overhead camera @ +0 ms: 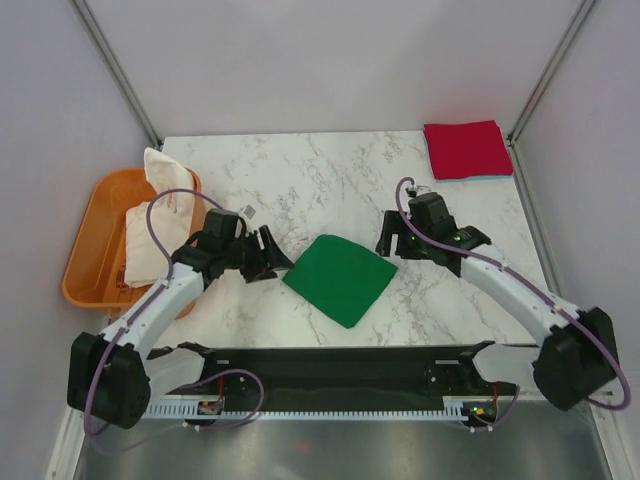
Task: Fold and stack the t-shirts
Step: Move the tshirt to the center of the board, then flatten the tshirt out
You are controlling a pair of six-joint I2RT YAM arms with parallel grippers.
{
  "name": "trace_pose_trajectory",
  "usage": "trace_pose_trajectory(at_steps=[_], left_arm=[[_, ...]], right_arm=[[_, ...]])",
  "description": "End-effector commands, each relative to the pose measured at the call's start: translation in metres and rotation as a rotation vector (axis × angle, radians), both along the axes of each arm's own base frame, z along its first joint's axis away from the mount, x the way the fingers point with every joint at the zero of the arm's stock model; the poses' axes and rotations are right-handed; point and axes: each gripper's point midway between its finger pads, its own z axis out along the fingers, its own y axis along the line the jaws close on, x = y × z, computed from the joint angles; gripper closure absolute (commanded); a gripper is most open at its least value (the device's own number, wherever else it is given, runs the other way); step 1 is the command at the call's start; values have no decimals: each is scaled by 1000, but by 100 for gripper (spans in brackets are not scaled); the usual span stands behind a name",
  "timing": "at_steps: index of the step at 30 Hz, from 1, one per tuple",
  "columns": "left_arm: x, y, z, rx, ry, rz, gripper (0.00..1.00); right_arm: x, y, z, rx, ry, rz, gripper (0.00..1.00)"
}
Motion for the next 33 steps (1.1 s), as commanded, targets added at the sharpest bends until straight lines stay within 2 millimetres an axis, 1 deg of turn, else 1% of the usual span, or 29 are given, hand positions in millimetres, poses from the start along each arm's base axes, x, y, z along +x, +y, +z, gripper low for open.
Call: trace_pose_trajectory(at_steps=[1, 2, 3, 4, 5, 6, 7, 9, 11, 12, 13, 15, 16, 17, 18, 19, 20, 21, 22, 23, 24, 25, 26, 27, 28, 29, 30, 31, 33], left_arm=[[40, -9, 15, 15, -113, -28, 32], [46, -11, 15, 16, -115, -30, 31], [48, -13, 6, 29, -89, -34, 31], [51, -11, 0, 51, -86, -23, 31], [51, -11, -5, 61, -74, -19, 31], [50, -11, -9, 73, -69, -21, 31], [47, -8, -21, 98, -45, -9, 31], [44, -9, -30, 107, -35, -10, 31], [38, -6, -47, 131, -3, -7, 32], [39, -10, -49, 127, -13, -16, 32], [35, -13, -60, 130, 16, -30, 33], [33, -23, -68, 127, 28, -64, 35], [35, -27, -69, 129, 32, -79, 38], [34, -30, -79, 142, 60, -91, 40], [33, -35, -81, 146, 66, -108, 44], [37, -40, -77, 133, 58, -119, 60], [38, -44, -76, 124, 63, -123, 73], [46, -52, -61, 87, 36, -132, 92], [50, -57, -49, 63, 13, -137, 98], [55, -62, -32, 29, -16, -142, 98], [56, -69, -2, -30, -66, -146, 98], [66, -75, 31, -72, -131, -142, 98], [68, -78, 52, -99, -167, -137, 98], [68, -78, 86, -139, -229, -127, 98], [71, -81, 117, -164, -277, -126, 98], [71, -80, 134, -174, -309, -125, 98], [72, -78, 146, -170, -333, -122, 98], [72, -79, 158, -174, -355, -127, 98], [64, -76, 153, -165, -343, -141, 98]], right_arm=[[27, 38, -28, 64, -5, 79, 17], [31, 44, -31, 58, -12, 97, 18], [33, 50, -37, 48, -11, 112, 19], [33, 59, -50, 8, 4, 125, 20], [34, 67, -50, -3, 6, 138, 21], [34, 68, -57, -30, 21, 121, 21], [28, 71, -69, -64, 49, 124, 22], [20, 71, -82, -84, 77, 102, 22], [12, 57, -104, -137, 111, 56, 22], [8, 55, -112, -143, 128, 43, 23], [4, 51, -125, -155, 147, 38, 26], [5, 50, -133, -167, 152, 31, 35], [8, 50, -134, -174, 147, 27, 55], [11, 51, -132, -174, 140, 25, 65], [15, 52, -123, -170, 115, 21, 75], [23, 56, -109, -160, 87, 24, 97], [28, 59, -97, -149, 61, 21, 100], [39, 64, -67, -126, 4, 18, 100], [44, 67, -49, -111, -28, 18, 100], [50, 69, -29, -96, -62, 14, 100], [51, 68, -4, -82, -96, 13, 100], [63, 76, 38, -37, -171, 9, 100], [65, 76, 60, -27, -207, 10, 100], [64, 73, 90, -2, -253, 3, 100], [69, 73, 128, 37, -328, -14, 100], [69, 70, 147, 54, -368, -23, 100], [65, 64, 174, 90, -424, -39, 100], [62, 62, 192, 116, -460, -45, 100], [52, 56, 208, 161, -500, -44, 100]])
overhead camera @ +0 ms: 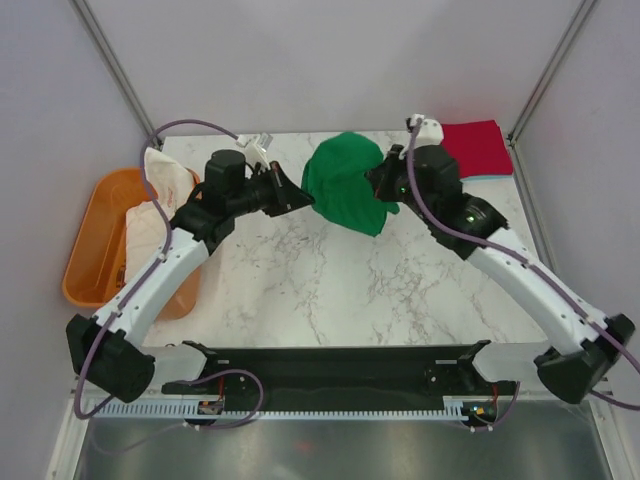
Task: Fold and stack the t-shirts
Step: Flatten the tshirt out
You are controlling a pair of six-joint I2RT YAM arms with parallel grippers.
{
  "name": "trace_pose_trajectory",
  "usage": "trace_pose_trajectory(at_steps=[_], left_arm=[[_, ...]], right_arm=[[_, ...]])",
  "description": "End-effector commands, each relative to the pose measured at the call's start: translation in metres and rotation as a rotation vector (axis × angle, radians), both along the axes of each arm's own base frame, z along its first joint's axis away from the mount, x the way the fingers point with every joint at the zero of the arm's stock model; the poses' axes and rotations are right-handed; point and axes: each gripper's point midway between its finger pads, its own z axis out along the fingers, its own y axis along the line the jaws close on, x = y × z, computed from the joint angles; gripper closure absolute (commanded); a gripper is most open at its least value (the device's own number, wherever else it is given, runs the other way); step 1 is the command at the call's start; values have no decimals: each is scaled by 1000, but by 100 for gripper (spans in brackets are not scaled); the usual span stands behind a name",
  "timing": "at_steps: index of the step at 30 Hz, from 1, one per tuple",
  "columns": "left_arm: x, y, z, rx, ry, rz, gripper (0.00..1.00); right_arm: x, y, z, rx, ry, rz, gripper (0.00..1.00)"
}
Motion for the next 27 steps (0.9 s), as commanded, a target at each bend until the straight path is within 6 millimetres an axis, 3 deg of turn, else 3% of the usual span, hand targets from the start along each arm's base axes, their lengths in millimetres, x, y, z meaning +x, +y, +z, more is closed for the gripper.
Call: trace_pose_trajectory(at_steps=[1, 2, 5, 6, 8, 10, 11, 12, 14, 16, 17, 18, 19, 20, 21, 26, 27], left_arm=[[-23, 2, 4, -12, 36, -36, 98], [-26, 4, -6, 1, 52, -29, 98], [-41, 16, -54, 60, 136, -5, 98], [-49, 20, -74, 83, 182, -6, 98], [-53, 22, -86, 102, 204, -13, 98], [-49, 26, -87, 132, 205, 4, 98], [-40, 26, -71, 141, 160, 13, 98], [-37, 26, -66, 153, 160, 15, 98], [-26, 23, -49, 156, 135, 12, 98], [-17, 16, -8, 115, 73, 2, 98], [-13, 12, 2, 96, 66, -1, 98], [-11, 6, 28, 54, 30, -20, 98], [-11, 2, 39, 29, 24, -34, 98], [-12, -3, 51, -5, 26, -47, 98], [-13, -11, 70, -47, 14, -87, 98], [-13, -23, 126, -133, -60, -134, 98], [-12, -24, 130, -136, -69, -135, 98]], right_arm=[[-18, -18, 41, 61, -95, -14, 100], [-24, -18, 38, 83, -85, -2, 100], [-37, -18, -32, 23, 54, 18, 100], [-41, -23, -63, -10, 123, -1, 100], [-43, -28, -88, -60, 190, -18, 100], [-43, -31, -84, -88, 208, -25, 100], [-40, -34, -80, -108, 206, -36, 100], [-34, -32, -56, -89, 159, -39, 100], [-25, -35, -35, -105, 110, -59, 100], [-15, -38, -8, -125, 43, -73, 100], [-10, -39, -8, -139, 44, -79, 100], [-7, -38, 0, -132, 30, -81, 98], [-5, -40, -1, -138, 33, -82, 93], [-3, -41, -2, -138, 36, -89, 78], [-3, -41, -6, -140, 42, -88, 75], [0, -56, -30, -147, 78, -156, 71], [0, -59, -33, -147, 83, -164, 69]])
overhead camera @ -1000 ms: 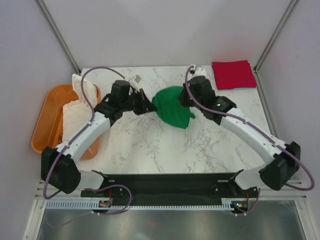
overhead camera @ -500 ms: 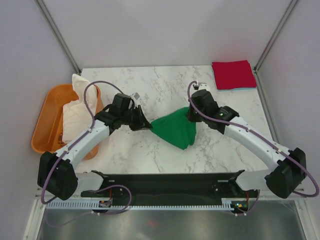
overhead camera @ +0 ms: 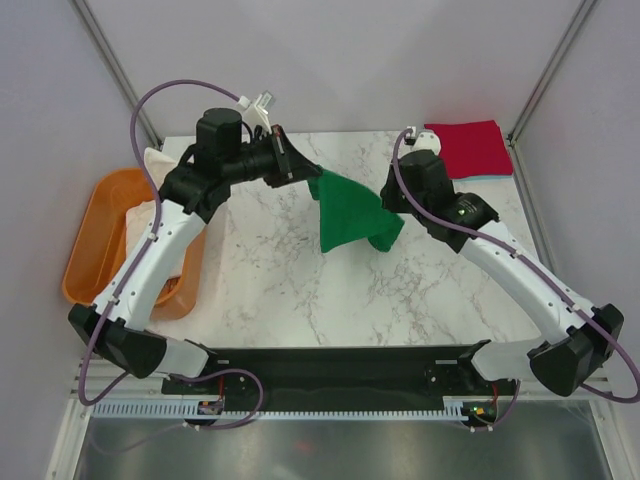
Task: Fold and stack the t-shirts
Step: Flatten the tshirt out
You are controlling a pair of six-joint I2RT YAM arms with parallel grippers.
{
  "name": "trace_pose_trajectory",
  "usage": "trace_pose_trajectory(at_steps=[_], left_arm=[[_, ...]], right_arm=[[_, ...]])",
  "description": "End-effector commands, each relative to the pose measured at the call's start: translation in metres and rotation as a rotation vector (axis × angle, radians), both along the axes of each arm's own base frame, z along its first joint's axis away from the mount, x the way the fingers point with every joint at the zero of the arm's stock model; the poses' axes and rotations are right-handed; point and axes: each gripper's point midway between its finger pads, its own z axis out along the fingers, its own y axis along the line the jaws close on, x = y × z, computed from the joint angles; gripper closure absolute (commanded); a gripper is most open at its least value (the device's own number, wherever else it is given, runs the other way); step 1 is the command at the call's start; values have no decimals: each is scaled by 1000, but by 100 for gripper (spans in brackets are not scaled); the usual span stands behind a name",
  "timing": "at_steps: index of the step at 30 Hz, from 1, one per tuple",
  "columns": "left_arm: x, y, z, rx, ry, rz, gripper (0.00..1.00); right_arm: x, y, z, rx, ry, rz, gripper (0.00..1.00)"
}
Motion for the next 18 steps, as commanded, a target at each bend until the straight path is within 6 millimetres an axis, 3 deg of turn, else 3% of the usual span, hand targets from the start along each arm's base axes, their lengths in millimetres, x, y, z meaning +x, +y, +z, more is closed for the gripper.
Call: trace_pose_trajectory(at_steps=[1, 6, 9, 10, 12, 13, 15, 16, 17, 18], left_arm=[[-8, -12, 23, -56, 4, -66, 98], [-12, -25, 26, -51, -14, -102, 98], [-21, -49, 27, -32, -41, -152, 98], [-34, -66, 25, -21, -52, -196, 98], [-33, -91, 11, 9, -43, -227, 98], [-44, -110, -1, 30, -35, -278, 98], [-40, -135, -42, 85, 37, -317, 98], [-43, -145, -55, 99, 50, -351, 94], [-40, -153, -79, 125, 90, -377, 76], [-36, -153, -86, 138, 90, -376, 67]], right_arm=[[1, -11, -12, -11, 10, -48, 67], [-9, -14, -11, -6, 8, -27, 55], [-17, -23, -6, 2, -4, -42, 50], [-22, -27, 0, 13, -18, -52, 48], [-28, -39, 0, 1, -22, -93, 45], [-32, -45, 7, 17, -37, -114, 44], [-38, -59, 10, 1, -43, -164, 43], [-43, -65, 15, 4, -52, -177, 42], [-45, -67, 18, 9, -58, -182, 42], [-47, -68, 19, 13, -59, -178, 42]])
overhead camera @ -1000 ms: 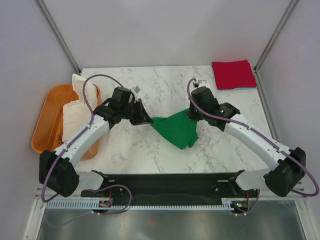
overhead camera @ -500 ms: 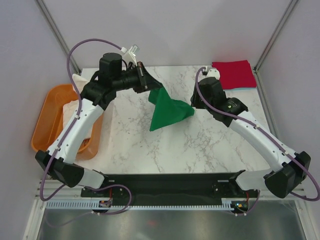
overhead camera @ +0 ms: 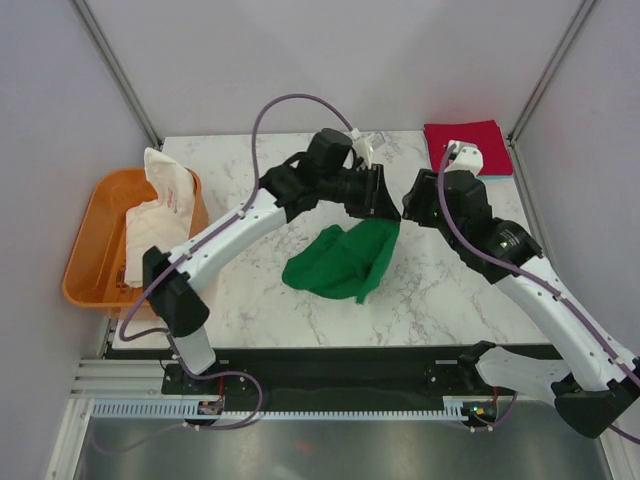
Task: Fold and stack the t-shirts
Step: Flatten the tshirt out
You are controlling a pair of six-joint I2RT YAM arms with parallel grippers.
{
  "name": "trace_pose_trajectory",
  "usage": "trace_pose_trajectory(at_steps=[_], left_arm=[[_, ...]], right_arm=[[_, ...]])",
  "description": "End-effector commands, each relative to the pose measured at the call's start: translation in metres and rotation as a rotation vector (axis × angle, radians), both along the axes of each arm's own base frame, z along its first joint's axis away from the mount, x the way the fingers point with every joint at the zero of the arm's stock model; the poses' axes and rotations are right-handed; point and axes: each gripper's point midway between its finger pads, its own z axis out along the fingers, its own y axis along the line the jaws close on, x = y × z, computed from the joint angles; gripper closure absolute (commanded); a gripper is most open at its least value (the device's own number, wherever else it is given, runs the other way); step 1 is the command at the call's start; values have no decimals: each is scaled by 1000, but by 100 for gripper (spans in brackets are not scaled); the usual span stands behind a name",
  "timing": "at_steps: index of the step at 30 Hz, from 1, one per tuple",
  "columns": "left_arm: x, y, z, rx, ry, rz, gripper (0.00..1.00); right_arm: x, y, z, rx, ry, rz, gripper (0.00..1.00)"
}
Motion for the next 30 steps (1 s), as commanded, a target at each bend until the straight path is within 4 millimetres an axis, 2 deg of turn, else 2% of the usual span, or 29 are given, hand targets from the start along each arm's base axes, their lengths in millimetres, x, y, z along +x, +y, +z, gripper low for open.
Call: trace_pose_trajectory(at_steps=[1, 2, 3, 4, 5, 6, 7, 8, 9, 10, 11, 12, 13, 14, 16, 17, 19, 21, 23, 24, 25, 27, 28, 30], left_arm=[[20, -8, -39, 63, -2, -23, 62], [23, 3, -40, 70, 1, 6, 53], [27, 14, -39, 72, -2, 30, 49], [38, 32, -35, 75, -20, 76, 45], [42, 49, -49, 114, -19, 116, 31], [38, 67, -37, 109, -59, 145, 30], [47, 88, -43, 134, -68, 194, 30], [42, 106, -75, 201, -18, 225, 34], [38, 119, -83, 220, -11, 247, 37], [23, 135, -104, 256, 19, 257, 38], [14, 141, -115, 275, 35, 256, 40], [3, 144, -128, 287, 67, 245, 42], [-15, 151, -152, 317, 127, 232, 43], [-24, 153, -163, 332, 155, 227, 46], [-44, 158, -186, 366, 210, 224, 51], [-49, 158, -190, 369, 215, 221, 53], [-59, 156, -202, 381, 224, 206, 53], [-59, 162, -214, 421, 230, 233, 47], [-57, 172, -235, 483, 247, 283, 36], [-53, 172, -239, 482, 240, 299, 34], [-53, 173, -246, 493, 239, 304, 33], [-50, 173, -256, 498, 249, 320, 29], [-48, 173, -259, 503, 251, 328, 27], [-44, 178, -271, 538, 262, 365, 24]], right_arm=[[-9, -18, 5, 0, -9, -61, 42], [-11, -15, 2, 4, 4, -46, 42], [-12, -11, -2, 13, 18, -23, 43], [-15, -2, -10, 30, 49, 17, 44], [-19, 4, -22, 45, 84, 35, 44], [-21, 8, -31, 56, 109, 50, 45], [-22, 16, -38, 79, 126, 79, 46], [-26, 19, -59, 74, 171, 87, 47], [-27, 22, -69, 96, 197, 86, 48], [-31, 32, -81, 113, 233, 122, 50], [-39, 35, -104, 106, 289, 129, 51], [-44, 40, -116, 128, 325, 133, 52], [-50, 50, -127, 141, 349, 155, 53], [-61, 51, -151, 134, 406, 157, 53], [-70, 60, -164, 165, 436, 159, 55], [-77, 59, -176, 159, 452, 157, 55], [-82, 62, -179, 164, 450, 161, 55], [-86, 61, -185, 148, 458, 162, 55], [-94, 58, -195, 136, 487, 153, 54], [-96, 57, -199, 134, 494, 145, 54], [-103, 54, -210, 139, 524, 123, 50], [-109, 48, -219, 150, 545, 86, 42], [-114, 42, -229, 143, 562, 61, 41], [-116, 37, -235, 157, 569, 18, 38]])
